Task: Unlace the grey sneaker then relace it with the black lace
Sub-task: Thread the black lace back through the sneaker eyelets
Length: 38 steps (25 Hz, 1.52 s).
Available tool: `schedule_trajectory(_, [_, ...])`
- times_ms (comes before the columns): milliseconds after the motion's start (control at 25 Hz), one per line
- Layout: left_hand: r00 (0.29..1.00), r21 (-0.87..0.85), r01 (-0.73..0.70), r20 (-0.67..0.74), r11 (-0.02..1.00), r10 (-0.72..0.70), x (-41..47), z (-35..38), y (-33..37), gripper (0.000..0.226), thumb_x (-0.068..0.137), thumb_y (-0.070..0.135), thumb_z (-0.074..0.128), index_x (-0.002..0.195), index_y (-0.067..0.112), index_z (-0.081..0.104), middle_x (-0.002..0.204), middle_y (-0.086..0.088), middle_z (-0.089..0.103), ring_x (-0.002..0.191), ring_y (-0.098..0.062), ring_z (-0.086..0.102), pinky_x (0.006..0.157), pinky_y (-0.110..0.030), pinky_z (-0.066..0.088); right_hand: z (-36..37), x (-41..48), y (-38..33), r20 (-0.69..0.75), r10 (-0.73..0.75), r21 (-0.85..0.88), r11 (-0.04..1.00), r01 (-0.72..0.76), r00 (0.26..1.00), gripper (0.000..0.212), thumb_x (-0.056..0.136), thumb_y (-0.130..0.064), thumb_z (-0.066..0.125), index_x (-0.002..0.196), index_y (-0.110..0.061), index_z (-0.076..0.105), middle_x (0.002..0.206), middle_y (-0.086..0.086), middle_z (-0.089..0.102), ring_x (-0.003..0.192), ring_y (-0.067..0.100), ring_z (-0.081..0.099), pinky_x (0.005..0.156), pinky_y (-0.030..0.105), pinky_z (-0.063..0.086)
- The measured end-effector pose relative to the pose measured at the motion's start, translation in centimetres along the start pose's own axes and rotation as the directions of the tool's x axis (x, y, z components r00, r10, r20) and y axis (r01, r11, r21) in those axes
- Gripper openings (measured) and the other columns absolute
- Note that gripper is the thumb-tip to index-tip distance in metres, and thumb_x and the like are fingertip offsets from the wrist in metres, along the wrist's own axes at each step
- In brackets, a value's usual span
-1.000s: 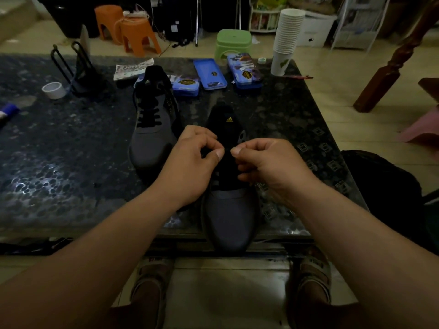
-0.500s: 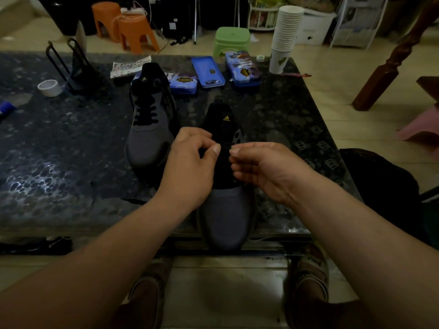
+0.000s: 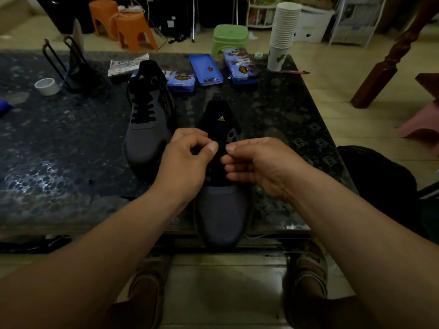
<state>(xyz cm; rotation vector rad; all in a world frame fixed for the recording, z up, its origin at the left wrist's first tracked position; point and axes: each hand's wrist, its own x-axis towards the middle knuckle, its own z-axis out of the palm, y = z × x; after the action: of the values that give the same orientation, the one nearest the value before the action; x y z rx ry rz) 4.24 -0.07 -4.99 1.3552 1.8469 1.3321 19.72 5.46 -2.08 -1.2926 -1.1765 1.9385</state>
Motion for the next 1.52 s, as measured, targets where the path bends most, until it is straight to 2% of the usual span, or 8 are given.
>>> schedule_trajectory(280, [0.983,0.248,-0.177,0.003,0.952,0.182,-0.3,0.1,-0.3,0.007,0.096,0.034,0.064,0.090,0.030,0.062,0.110,0.014,0.053,0.110,-0.021,0.056,0.096,-0.054,0.048,1.1,0.6,0.2,-0.095,-0.081,-0.107,0.992,0.070,0.992,0.012,0.095,-0.019,0.073,0.090,-0.009,0.071,0.067,0.003,0.071,0.054,0.010,0.063,0.049,0.023,0.053])
schedule_trajectory(440, [0.978,0.349,-0.203,0.025,0.915,0.208,-0.2,-0.3,-0.1,0.008,0.099,0.029,0.063,0.100,0.022,0.059,0.119,0.008,0.053,0.115,-0.021,0.052,0.097,-0.044,0.039,1.1,0.2,0.3,-0.105,-0.280,-0.439,0.874,0.209,0.954,0.025,0.100,-0.029,0.068,0.082,-0.011,0.069,0.063,-0.003,0.067,0.051,0.006,0.057,0.046,0.021,0.047])
schedule_trajectory(760, [0.971,0.382,-0.237,0.069,0.893,0.229,-0.1,-0.7,0.2,0.008,0.098,0.034,0.064,0.099,0.026,0.061,0.121,0.012,0.053,0.115,-0.017,0.050,0.100,-0.047,0.038,-0.5,0.3,0.1,-0.117,-0.313,-0.407,0.881,0.243,0.942,0.028,0.104,-0.028,0.061,0.080,-0.014,0.063,0.062,-0.004,0.061,0.052,0.009,0.053,0.047,0.025,0.044])
schedule_trajectory(920, [0.943,0.473,-0.297,0.009,0.829,0.333,-0.3,-1.0,1.5,0.028,0.100,0.040,0.059,0.126,0.031,0.063,0.137,0.012,0.048,0.126,-0.020,0.043,0.107,-0.045,0.033,-1.5,-1.1,-2.3,-0.112,-0.524,-0.658,0.676,0.332,0.844,0.027,0.105,-0.035,0.055,0.084,-0.021,0.064,0.070,-0.005,0.067,0.059,0.005,0.058,0.065,0.033,0.050])
schedule_trajectory(1040, [0.890,0.455,-0.437,0.094,0.776,0.446,0.4,-0.5,3.8,0.026,0.101,0.042,0.055,0.119,0.031,0.070,0.130,0.015,0.060,0.124,-0.018,0.047,0.105,-0.046,0.036,-0.9,-2.2,-4.1,0.018,-0.629,-0.685,0.558,0.468,0.777,0.024,0.106,-0.033,0.054,0.089,-0.019,0.064,0.073,-0.006,0.065,0.063,0.002,0.057,0.066,0.029,0.048])
schedule_trajectory(1160, [0.952,-0.017,-0.281,0.121,0.960,0.281,1.8,-1.0,5.3,0.017,0.105,0.027,0.055,0.102,0.019,0.070,0.093,0.003,0.071,0.092,-0.021,0.064,0.088,-0.044,0.054,-0.8,-1.5,-4.6,-0.071,-0.583,-0.425,0.752,0.504,0.809,0.025,0.108,-0.030,0.051,0.093,-0.014,0.063,0.071,-0.004,0.064,0.060,0.007,0.055,0.056,0.025,0.046])
schedule_trajectory(1280, [0.982,-0.406,-0.049,0.148,0.913,0.118,2.8,-2.3,5.4,0.023,0.110,0.019,0.048,0.097,0.016,0.067,0.072,-0.001,0.062,0.063,-0.017,0.057,0.069,-0.035,0.053,-1.6,-0.1,-3.9,-0.160,-0.419,-0.362,0.867,0.342,0.894,0.020,0.109,-0.023,0.045,0.106,-0.022,0.065,0.076,-0.001,0.067,0.061,0.010,0.058,0.054,0.025,0.047])
schedule_trajectory(1520, [0.952,0.056,-0.185,0.256,0.981,0.165,2.5,-2.0,4.1,0.014,0.106,0.021,0.056,0.107,0.021,0.070,0.071,0.005,0.066,0.060,-0.004,0.054,0.060,-0.021,0.043,-1.4,1.7,-2.5,-0.042,-0.419,-0.519,0.785,0.339,0.907,0.008,0.099,-0.031,0.066,0.094,-0.024,0.068,0.074,-0.003,0.060,0.065,0.011,0.059,0.057,0.032,0.053])
